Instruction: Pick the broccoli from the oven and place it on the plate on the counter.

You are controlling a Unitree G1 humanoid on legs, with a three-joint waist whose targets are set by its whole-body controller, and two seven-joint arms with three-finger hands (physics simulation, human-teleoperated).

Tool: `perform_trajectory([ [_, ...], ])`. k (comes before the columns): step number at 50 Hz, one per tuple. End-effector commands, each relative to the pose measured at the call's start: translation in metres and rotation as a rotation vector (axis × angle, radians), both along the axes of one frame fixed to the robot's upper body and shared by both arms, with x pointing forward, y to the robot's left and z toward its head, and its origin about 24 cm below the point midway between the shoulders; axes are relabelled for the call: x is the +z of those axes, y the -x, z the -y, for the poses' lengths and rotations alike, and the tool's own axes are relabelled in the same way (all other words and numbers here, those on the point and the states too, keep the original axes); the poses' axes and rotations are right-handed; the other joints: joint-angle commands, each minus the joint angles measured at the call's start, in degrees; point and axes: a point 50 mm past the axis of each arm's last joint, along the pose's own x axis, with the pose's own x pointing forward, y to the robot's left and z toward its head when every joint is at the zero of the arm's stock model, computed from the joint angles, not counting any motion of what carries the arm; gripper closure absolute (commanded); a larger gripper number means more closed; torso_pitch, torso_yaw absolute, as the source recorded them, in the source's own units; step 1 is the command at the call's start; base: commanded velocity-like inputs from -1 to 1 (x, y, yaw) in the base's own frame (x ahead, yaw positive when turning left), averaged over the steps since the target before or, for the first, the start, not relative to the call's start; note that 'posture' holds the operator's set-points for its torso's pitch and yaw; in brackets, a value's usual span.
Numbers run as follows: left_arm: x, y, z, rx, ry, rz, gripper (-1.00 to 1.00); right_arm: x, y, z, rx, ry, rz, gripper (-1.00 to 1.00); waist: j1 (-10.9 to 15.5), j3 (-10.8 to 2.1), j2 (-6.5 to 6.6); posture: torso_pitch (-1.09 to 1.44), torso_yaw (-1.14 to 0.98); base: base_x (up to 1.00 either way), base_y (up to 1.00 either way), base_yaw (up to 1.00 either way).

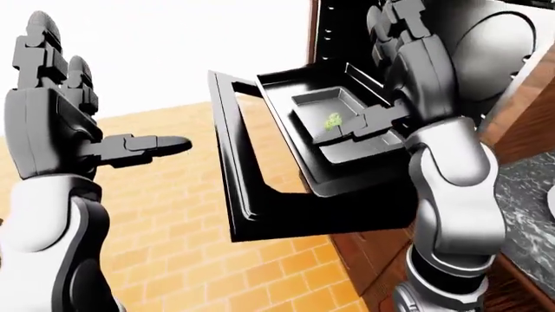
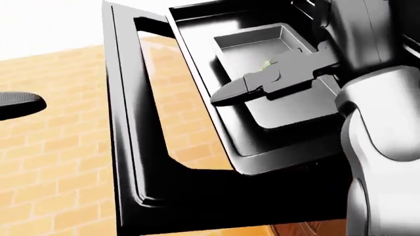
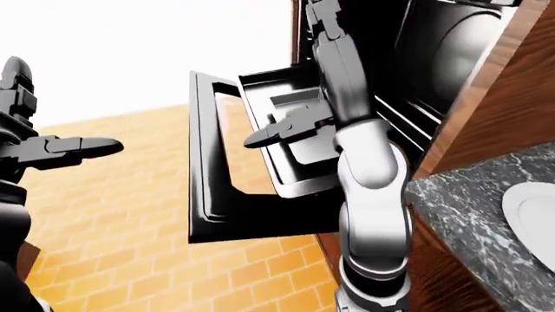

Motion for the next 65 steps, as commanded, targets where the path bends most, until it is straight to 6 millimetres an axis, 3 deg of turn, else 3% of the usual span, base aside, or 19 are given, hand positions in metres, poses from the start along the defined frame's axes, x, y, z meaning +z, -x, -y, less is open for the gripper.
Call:
perform_trajectory([
  [1, 0.015, 0.007, 0.005, -0.023, -0.030, 0.092, -1.00, 0.016, 0.009, 0.004, -0.022, -0.009, 0.097, -1.00, -0.32, -0.84, 0.15, 0.00, 0.00, 0.00, 0.00, 0.85],
  [6, 0.015, 0.008, 0.005, -0.020, -0.031, 0.095, -1.00, 0.012, 0.008, 0.003, -0.021, -0.011, 0.088, -1.00, -1.11, 0.16, -3.62, 0.00, 0.00, 0.00, 0.00, 0.85],
  [8, 0.016, 0.007, 0.005, -0.016, -0.033, 0.097, -1.00, 0.011, 0.008, 0.003, -0.024, -0.008, 0.082, -1.00, -1.66, -1.21, -7.44, 0.00, 0.00, 0.00, 0.00, 0.85],
  [9, 0.016, 0.008, 0.005, -0.016, -0.037, 0.098, -1.00, 0.011, 0.008, 0.003, -0.023, -0.011, 0.082, -1.00, -1.72, -0.39, -4.87, 0.00, 0.00, 0.00, 0.00, 0.85],
  [12, 0.016, 0.009, 0.005, -0.015, -0.036, 0.096, -1.00, 0.010, 0.008, 0.003, -0.022, -0.010, 0.078, -1.00, -1.05, -0.89, -5.30, 0.00, 0.00, 0.00, 0.00, 0.85],
  [19, 0.008, 0.006, 0.006, -0.022, -0.024, 0.086, -1.00, -0.003, -0.001, 0.009, -0.085, -0.029, -0.010, -1.00, -2.81, 0.04, -0.71, 0.00, 0.00, 0.00, 0.00, 0.53],
  [21, 0.009, 0.006, 0.007, -0.026, -0.022, 0.087, -1.00, 0.000, 0.002, 0.007, -0.040, -0.068, -0.017, -1.00, -3.48, -1.02, 2.72, 0.00, 0.00, 0.00, 0.00, 0.00],
  [22, 0.009, 0.006, 0.008, -0.028, -0.023, 0.088, -1.00, -0.002, 0.000, 0.006, -0.076, -0.003, -0.021, -1.00, -3.27, -0.08, 1.06, 0.00, 0.00, 0.00, 0.00, 0.00],
  [27, 0.008, 0.005, 0.008, -0.026, -0.025, 0.084, -1.00, -0.002, -0.001, 0.007, -0.066, -0.018, -0.026, -1.00, -2.95, -0.29, -0.58, 0.00, 0.00, 0.00, 0.00, 0.00],
  [28, 0.009, 0.006, 0.008, -0.026, -0.026, 0.085, -1.00, -0.003, 0.000, 0.006, -0.063, -0.018, -0.025, -1.00, -2.63, -1.63, -0.41, 0.00, 0.00, 0.09, -0.25, 0.00],
  [34, 0.010, 0.006, 0.009, -0.026, -0.027, 0.085, -1.00, -0.003, 0.000, 0.006, -0.063, -0.019, -0.029, -1.00, -1.52, -0.50, 2.09, 0.00, 0.00, 0.23, -0.42, 0.00],
  [41, 0.016, 0.005, 0.009, -0.025, -0.032, 0.092, -1.00, -0.004, -0.007, 0.008, -0.094, 0.004, -0.062, -1.00, 0.16, 1.41, -1.32, 0.00, 0.00, 0.31, -0.45, 0.00],
  [43, 0.016, 0.005, 0.009, -0.025, -0.031, 0.093, -1.00, -0.003, -0.009, 0.008, -0.090, -0.012, -0.065, -1.00, -0.29, -0.98, -7.59, 0.00, 0.00, 0.00, 0.00, 0.00],
  [44, 0.015, 0.005, 0.009, -0.025, -0.030, 0.091, -1.00, -0.005, -0.010, 0.007, -0.101, 0.004, -0.078, -1.00, -0.59, 1.10, -4.71, 0.00, 0.00, 0.00, 0.00, 0.00],
  [57, 0.014, 0.007, 0.005, -0.018, -0.033, 0.091, -1.00, -0.007, -0.007, 0.006, -0.082, -0.012, -0.082, -1.00, -2.99, -0.31, 2.94, 0.00, 0.00, 0.13, 0.00, 0.00],
  [60, 0.013, 0.006, 0.005, -0.017, -0.033, 0.091, -1.00, -0.007, -0.007, 0.006, -0.090, -0.018, -0.084, -1.00, -2.39, -0.02, 2.63, 0.00, 0.00, 0.26, 0.00, 0.00],
  [61, 0.012, 0.006, 0.005, -0.015, -0.034, 0.089, -1.00, -0.009, -0.008, 0.005, -0.096, 0.000, -0.089, -1.00, -2.31, 1.60, 2.57, 0.00, 0.00, 0.00, 0.00, 0.00],
  [63, 0.012, 0.006, 0.005, -0.017, -0.032, 0.091, -1.00, -0.008, -0.008, 0.005, -0.095, -0.004, -0.088, -1.00, -2.85, -0.21, 1.94, 0.00, 0.00, 0.00, 0.00, 0.00],
  [65, 0.012, 0.007, 0.004, -0.017, -0.033, 0.091, -1.00, -0.008, -0.008, 0.005, -0.096, -0.010, -0.089, -1.00, -2.57, 0.57, 0.62, 0.00, 0.00, 0.00, 0.00, 0.00],
])
